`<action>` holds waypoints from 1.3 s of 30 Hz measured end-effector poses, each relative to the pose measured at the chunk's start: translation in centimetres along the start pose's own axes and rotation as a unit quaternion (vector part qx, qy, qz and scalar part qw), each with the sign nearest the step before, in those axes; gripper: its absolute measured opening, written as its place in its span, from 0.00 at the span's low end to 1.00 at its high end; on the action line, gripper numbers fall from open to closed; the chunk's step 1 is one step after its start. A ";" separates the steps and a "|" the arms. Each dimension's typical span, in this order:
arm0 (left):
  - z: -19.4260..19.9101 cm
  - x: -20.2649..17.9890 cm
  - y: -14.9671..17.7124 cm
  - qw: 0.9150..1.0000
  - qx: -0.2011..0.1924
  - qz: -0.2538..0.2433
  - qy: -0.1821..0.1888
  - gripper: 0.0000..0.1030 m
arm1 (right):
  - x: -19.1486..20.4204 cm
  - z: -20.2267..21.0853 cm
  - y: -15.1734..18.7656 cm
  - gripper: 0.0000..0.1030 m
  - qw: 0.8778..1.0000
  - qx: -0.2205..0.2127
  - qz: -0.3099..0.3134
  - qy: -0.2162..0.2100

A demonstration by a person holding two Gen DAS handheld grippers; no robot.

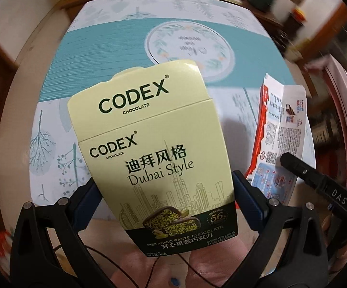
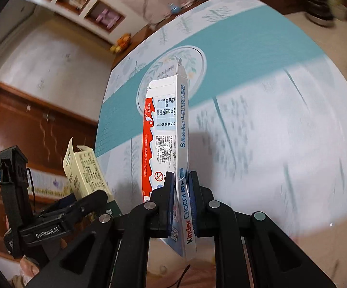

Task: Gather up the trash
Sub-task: 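Carry the CODEX box with the left tool while the right carries the Kinder box to the bin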

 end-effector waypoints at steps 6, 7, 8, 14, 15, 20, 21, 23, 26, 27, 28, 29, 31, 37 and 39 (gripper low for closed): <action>1.2 0.9 6.2 0.997 -0.006 -0.071 0.014 0.96 | 0.6 1.7 10.5 0.11 0.998 -0.031 -0.051 0.018; 1.2 0.9 7.2 0.997 -0.002 -0.079 0.016 0.96 | 0.7 2.0 12.2 0.11 0.998 -0.030 -0.057 0.023; 1.1 0.8 8.3 0.996 0.005 -0.087 0.022 0.96 | 0.8 2.3 14.1 0.11 0.997 -0.029 -0.064 0.028; 0.5 -1.3 14.5 0.987 0.039 -0.145 0.047 0.96 | -1.0 5.3 22.1 0.11 0.992 -0.027 -0.108 0.051; 0.3 -1.7 15.6 0.986 0.043 -0.154 0.051 0.96 | -1.6 5.7 22.9 0.11 0.992 -0.026 -0.114 0.054; -1.7 -3.7 20.0 0.981 0.069 -0.172 0.063 0.96 | -6.1 5.4 27.5 0.11 0.983 -0.006 -0.171 0.072; -2.3 -4.0 20.6 0.980 0.073 -0.176 0.062 0.96 | -7.4 4.8 28.6 0.11 0.980 0.002 -0.183 0.077; -4.3 -4.8 22.0 0.978 0.074 -0.186 0.058 0.96 | -9.6 3.2 30.0 0.11 0.976 0.016 -0.200 0.086; -8.4 -5.9 23.3 0.975 0.081 -0.198 0.059 0.96 | -13.1 -0.2 30.9 0.11 0.971 0.035 -0.212 0.101; -10.1 -6.3 23.7 0.974 0.091 -0.199 0.065 0.96 | -14.5 -1.6 31.3 0.11 0.969 0.042 -0.218 0.104; -11.7 -6.5 24.0 0.973 0.096 -0.197 0.071 0.96 | -16.0 -3.1 31.8 0.11 0.968 0.051 -0.222 0.108; -13.4 -6.8 24.4 0.973 0.098 -0.195 0.074 0.96 | -16.9 -4.4 32.0 0.11 0.967 0.058 -0.222 0.113; -16.9 -7.2 24.9 0.972 0.106 -0.197 0.076 0.96 | -19.5 -7.8 32.3 0.11 0.965 0.076 -0.219 0.122; -26.1 -8.0 26.5 0.969 0.120 -0.210 0.051 0.96 | -25.7 -16.8 31.7 0.11 0.962 0.117 -0.202 0.143; -28.4 -8.1 26.7 0.968 0.115 -0.219 0.036 0.97 | -27.1 -18.8 31.6 0.11 0.962 0.124 -0.199 0.143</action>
Point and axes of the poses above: each gripper's, at about its wrist camera, not at the fingertips, and z roughly against the way its jaws point, x to its left, y to its underside, the point moved 2 cm from there along -z, roughly the way its jaws point, and after that the axes turned 9 degrees about -y, right-handed, at the moved point
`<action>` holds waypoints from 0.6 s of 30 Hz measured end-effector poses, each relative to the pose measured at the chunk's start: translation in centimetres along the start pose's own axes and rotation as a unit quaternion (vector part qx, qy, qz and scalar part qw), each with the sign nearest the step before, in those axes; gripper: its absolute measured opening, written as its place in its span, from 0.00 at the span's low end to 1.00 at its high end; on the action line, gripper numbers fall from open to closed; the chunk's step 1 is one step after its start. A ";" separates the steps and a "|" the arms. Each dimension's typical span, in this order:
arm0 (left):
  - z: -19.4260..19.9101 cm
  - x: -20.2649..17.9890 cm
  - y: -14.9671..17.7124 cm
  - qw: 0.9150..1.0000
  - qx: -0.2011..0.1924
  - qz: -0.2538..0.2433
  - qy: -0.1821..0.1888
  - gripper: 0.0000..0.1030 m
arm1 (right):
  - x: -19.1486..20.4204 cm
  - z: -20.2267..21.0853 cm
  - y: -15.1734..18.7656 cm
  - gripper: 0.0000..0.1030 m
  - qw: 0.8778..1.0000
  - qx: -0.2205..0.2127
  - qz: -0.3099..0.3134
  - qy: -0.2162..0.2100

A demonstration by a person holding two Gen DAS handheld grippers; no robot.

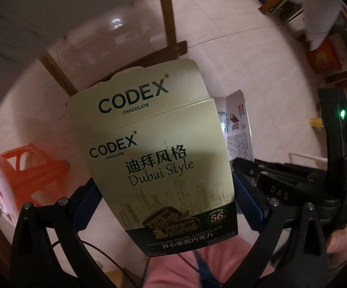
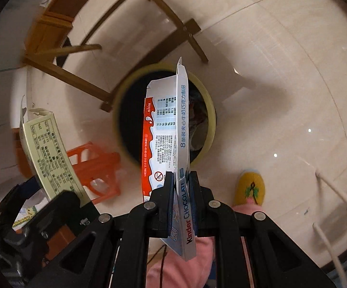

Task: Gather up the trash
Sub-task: 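Carry the CODEX box with the left tool while the right carries the Kinder box to the bin, then open both tools over the floor bin to drop both boxes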

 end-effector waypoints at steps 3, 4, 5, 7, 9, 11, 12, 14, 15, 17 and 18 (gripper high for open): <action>-2.4 0.8 -0.4 1.000 -0.001 0.002 -0.017 0.97 | -0.3 -2.7 -2.0 0.12 1.000 0.000 0.009 -0.001; -3.0 1.2 -0.5 1.000 -0.001 0.005 -0.019 0.97 | -0.4 -3.3 -2.5 0.14 1.000 -0.002 0.012 -0.009; -3.5 1.5 -0.7 1.000 -0.002 0.010 -0.022 0.97 | -0.3 -4.1 -3.0 0.16 1.000 -0.002 0.014 -0.011; -4.2 1.6 -1.5 0.999 -0.003 0.017 -0.028 0.97 | -0.4 -4.9 -3.8 0.44 1.000 -0.008 0.021 -0.006; -4.8 2.2 -1.6 0.999 -0.003 0.019 -0.037 0.97 | -0.4 -5.5 -4.8 0.52 0.999 -0.024 0.035 0.001; -5.0 2.6 -2.3 0.999 -0.006 0.021 -0.041 0.98 | -0.2 -5.6 -5.0 0.54 0.999 -0.029 0.045 0.005; -5.3 2.4 -2.6 0.999 -0.009 0.021 -0.041 0.98 | -0.3 -6.2 -5.6 0.54 0.998 -0.029 0.047 0.006; -5.6 2.1 -2.9 0.999 -0.011 0.018 -0.038 0.98 | -0.5 -6.0 -5.6 0.54 0.998 -0.032 0.046 0.007; -5.8 2.0 -3.0 0.999 -0.012 0.015 -0.035 0.98 | -0.6 -6.1 -5.8 0.54 0.998 -0.032 0.045 0.008; -5.6 1.5 -3.3 0.999 -0.013 0.008 -0.035 0.99 | -0.8 -5.7 -5.6 0.54 0.999 -0.033 0.041 0.011; -5.6 1.3 -3.4 0.999 -0.013 0.004 -0.036 0.99 | -1.0 -5.5 -5.5 0.54 0.999 -0.034 0.038 0.010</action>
Point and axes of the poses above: each gripper's, at about its wrist camera, not at the fingertips, and z roughly against the way its jaws point, x to its left, y to its underside, the point moved 2 cm from there along -z, roughly the way its jaws point, and after that the axes turned 9 degrees about -y, right-handed, at the moved point
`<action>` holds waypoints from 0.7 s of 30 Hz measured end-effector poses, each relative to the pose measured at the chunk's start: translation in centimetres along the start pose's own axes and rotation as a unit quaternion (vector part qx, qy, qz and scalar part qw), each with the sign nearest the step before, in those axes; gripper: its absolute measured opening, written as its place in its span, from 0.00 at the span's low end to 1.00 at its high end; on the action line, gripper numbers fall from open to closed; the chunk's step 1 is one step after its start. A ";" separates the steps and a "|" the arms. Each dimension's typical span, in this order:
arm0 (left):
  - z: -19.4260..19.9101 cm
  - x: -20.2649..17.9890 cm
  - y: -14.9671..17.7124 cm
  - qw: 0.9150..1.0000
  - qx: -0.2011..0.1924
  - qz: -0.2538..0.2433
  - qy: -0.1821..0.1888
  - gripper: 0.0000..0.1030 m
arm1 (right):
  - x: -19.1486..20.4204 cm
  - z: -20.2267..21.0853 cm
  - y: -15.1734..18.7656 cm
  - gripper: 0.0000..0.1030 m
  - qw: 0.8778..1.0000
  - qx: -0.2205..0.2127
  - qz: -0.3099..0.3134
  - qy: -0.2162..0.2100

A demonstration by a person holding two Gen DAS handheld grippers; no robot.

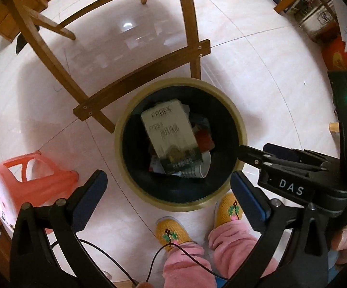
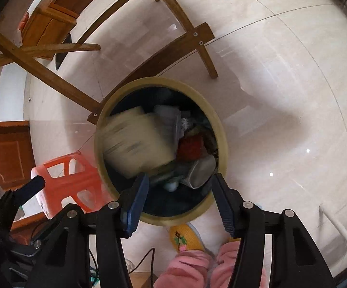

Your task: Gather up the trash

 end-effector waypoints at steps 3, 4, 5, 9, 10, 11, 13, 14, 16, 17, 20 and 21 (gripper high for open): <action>0.4 -0.5 -0.1 1.000 -0.003 -0.005 -0.001 0.99 | -0.6 0.3 0.2 0.54 1.000 -0.004 -0.013 0.002; 0.6 -0.7 -0.2 1.000 -0.004 -0.004 0.000 0.99 | -0.8 0.6 0.4 0.54 1.000 -0.005 -0.017 0.002; 0.9 -0.8 -0.1 1.000 -0.006 -0.003 0.001 0.99 | -1.0 1.1 0.7 0.54 1.000 -0.007 -0.019 0.003; 2.3 -0.9 0.4 1.000 -0.006 -0.002 0.004 0.98 | -1.1 1.9 1.0 0.54 1.000 -0.011 -0.023 0.006; 2.7 -1.0 0.5 1.000 -0.006 -0.001 0.004 0.99 | -1.0 2.3 1.1 0.54 1.000 -0.012 -0.021 0.006; 3.2 -0.9 0.7 1.000 -0.007 0.000 0.006 0.99 | -0.8 2.7 1.3 0.54 1.000 -0.014 -0.019 0.006; 4.2 -0.8 0.9 1.000 -0.010 0.004 0.008 0.99 | -0.2 3.8 1.6 0.54 1.000 -0.017 -0.011 0.006; 4.9 -0.7 1.0 1.000 -0.013 0.007 0.010 0.99 | 0.2 4.3 1.7 0.54 1.000 -0.018 -0.007 0.007; 6.0 -0.5 1.3 1.000 -0.016 0.013 0.013 0.99 | 1.1 5.3 1.9 0.54 1.000 -0.023 0.007 0.009; 6.8 -0.3 1.5 1.000 -0.017 0.020 0.017 0.99 | 1.6 5.9 2.0 0.54 1.000 -0.024 0.014 0.011; 8.9 0.3 2.1 0.999 -0.016 0.037 0.030 0.99 | 3.1 7.9 2.4 0.54 0.999 -0.027 0.030 0.014; 9.7 0.6 2.3 0.998 -0.017 0.045 0.034 0.99 | 3.7 8.6 2.6 0.54 0.999 -0.028 0.034 0.014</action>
Point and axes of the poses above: each gripper's, at about its wrist camera, not at the fingertips, and z roughly against the way its jaws point, x to its left, y to its underside, the point moved 2 cm from there along -z, roughly the way its jaws point, and after that the axes turned 9 degrees about -y, right-handed, at the moved point
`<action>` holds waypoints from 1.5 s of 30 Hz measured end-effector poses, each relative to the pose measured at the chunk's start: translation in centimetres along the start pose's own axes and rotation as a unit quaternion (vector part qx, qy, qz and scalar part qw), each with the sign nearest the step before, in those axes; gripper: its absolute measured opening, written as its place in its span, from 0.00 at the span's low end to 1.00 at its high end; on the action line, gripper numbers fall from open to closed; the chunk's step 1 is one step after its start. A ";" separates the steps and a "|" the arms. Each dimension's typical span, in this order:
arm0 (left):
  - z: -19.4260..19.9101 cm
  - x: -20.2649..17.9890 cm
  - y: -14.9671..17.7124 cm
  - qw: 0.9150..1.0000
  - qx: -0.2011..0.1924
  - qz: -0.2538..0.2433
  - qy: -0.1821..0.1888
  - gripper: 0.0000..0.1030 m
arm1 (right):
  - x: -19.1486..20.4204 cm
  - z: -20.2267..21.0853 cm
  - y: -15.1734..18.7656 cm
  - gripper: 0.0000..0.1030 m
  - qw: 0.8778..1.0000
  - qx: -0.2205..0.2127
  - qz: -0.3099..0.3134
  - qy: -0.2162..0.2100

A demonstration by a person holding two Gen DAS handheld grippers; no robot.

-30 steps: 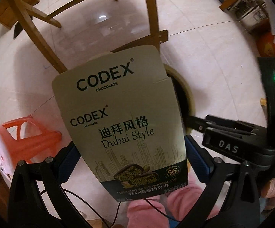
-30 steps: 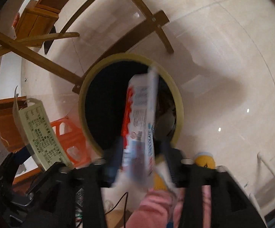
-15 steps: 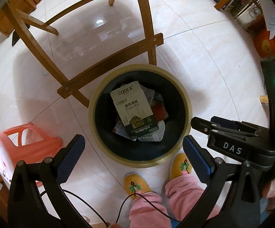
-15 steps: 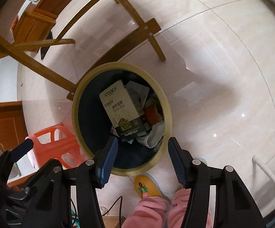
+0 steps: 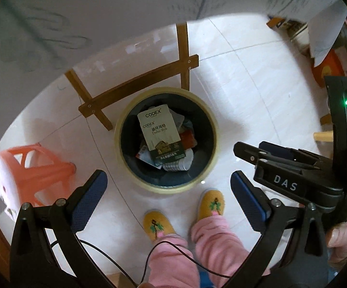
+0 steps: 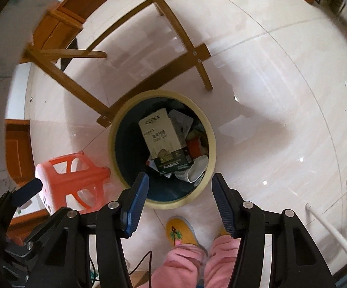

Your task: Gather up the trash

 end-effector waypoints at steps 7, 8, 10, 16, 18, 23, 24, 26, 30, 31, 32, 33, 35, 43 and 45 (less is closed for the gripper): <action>7.2 1.9 1.2 0.999 -0.013 0.042 0.017 0.98 | 4.2 5.4 0.8 0.54 1.000 -0.002 0.030 -0.001; 8.7 2.4 1.3 0.998 -0.018 0.051 0.016 0.98 | 5.0 6.6 1.0 0.54 0.999 -0.003 0.035 -0.004; 11.2 3.3 1.3 0.997 -0.027 0.068 0.016 0.98 | 6.5 8.5 1.3 0.54 0.999 -0.006 0.047 -0.006; 19.8 6.1 0.7 0.990 -0.083 0.113 -0.016 0.98 | 11.6 15.9 2.0 0.54 0.996 -0.025 0.089 -0.016; 22.6 7.0 0.5 0.986 -0.101 0.127 -0.024 0.98 | 13.1 18.4 2.1 0.54 0.995 -0.031 0.096 -0.020; 29.8 8.4 0.3 0.977 -0.141 0.154 -0.043 0.98 | 17.0 25.6 1.9 0.54 0.991 -0.060 0.117 -0.030; 31.2 8.5 0.2 0.976 -0.145 0.158 -0.047 0.98 | 17.6 26.9 1.7 0.54 0.990 -0.065 0.122 -0.030; 33.6 8.9 0.2 0.973 -0.148 0.166 -0.056 0.98 | 19.3 30.0 1.5 0.54 0.987 -0.080 0.134 -0.036; 37.6 9.3 -0.1 0.968 -0.155 0.184 -0.067 0.98 | 22.0 35.0 1.2 0.54 0.982 -0.097 0.154 -0.041; 38.6 9.3 -0.1 0.967 -0.160 0.186 -0.072 0.98 | 22.5 35.9 1.2 0.54 0.982 -0.101 0.157 -0.041; 39.1 9.1 -0.1 0.966 -0.164 0.187 -0.073 0.98 | 23.0 36.9 1.1 0.54 0.980 -0.106 0.160 -0.043; 40.1 9.1 -0.1 0.965 -0.168 0.189 -0.074 0.98 | 23.6 38.1 1.1 0.54 0.979 -0.113 0.164 -0.044; 41.7 9.1 0.0 0.963 -0.176 0.190 -0.077 0.98 | 24.6 40.1 1.1 0.54 0.976 -0.125 0.169 -0.049; 45.8 8.1 0.7 0.953 -0.213 0.191 -0.096 0.98 | 26.6 44.6 2.2 0.56 0.965 -0.170 0.193 -0.049; 46.2 7.8 0.8 0.953 -0.215 0.188 -0.101 0.98 | 26.9 45.2 2.2 0.56 0.963 -0.179 0.196 -0.049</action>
Point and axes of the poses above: each gripper's, at about its wrist camera, not at the fingertips, and z roughly against the way its jaws point, x to its left, y to its underside, the point moved 2 cm from there along -z, roughly the way its jaws point, and after that the axes turned 9 degrees about -y, right-handed, at the moved point
